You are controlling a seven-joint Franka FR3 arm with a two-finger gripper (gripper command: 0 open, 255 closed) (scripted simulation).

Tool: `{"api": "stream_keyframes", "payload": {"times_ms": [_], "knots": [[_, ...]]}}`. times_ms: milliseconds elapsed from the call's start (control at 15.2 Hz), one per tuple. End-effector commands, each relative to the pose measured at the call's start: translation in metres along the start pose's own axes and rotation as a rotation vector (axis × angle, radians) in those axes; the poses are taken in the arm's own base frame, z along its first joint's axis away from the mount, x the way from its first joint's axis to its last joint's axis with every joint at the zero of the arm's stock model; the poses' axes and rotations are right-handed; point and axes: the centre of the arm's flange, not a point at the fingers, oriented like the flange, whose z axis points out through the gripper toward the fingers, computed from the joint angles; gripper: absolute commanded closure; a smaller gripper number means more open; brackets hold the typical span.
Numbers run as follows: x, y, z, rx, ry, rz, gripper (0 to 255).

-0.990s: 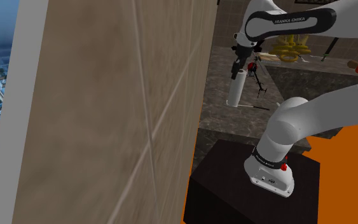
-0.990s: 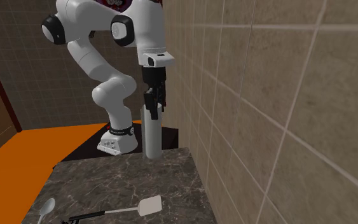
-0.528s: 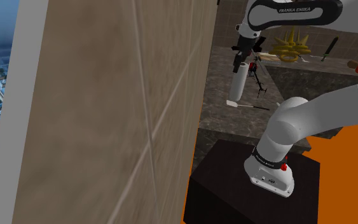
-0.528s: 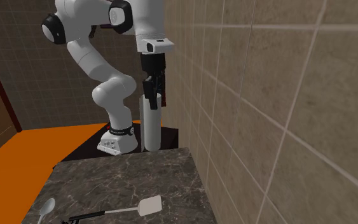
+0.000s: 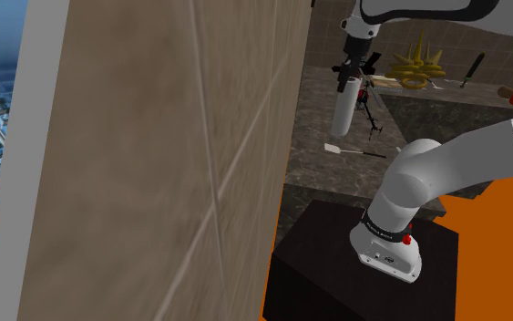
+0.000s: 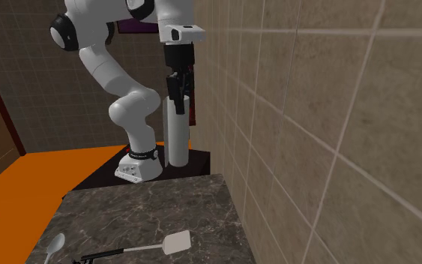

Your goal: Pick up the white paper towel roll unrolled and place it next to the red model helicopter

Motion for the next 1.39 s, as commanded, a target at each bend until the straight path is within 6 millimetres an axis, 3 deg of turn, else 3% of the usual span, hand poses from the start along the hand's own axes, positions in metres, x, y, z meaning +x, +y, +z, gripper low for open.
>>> {"api": "stream_keyframes", "payload": {"times_ms": [0,1188,1320], "knots": [[0.0,-0.001,-0.01,0.0,0.0,0.0,255],[0.006,0.004,-0.104,0.0,0.0,0.0,255],[0.01,0.03,-0.102,0.0,0.0,0.0,255]]}}
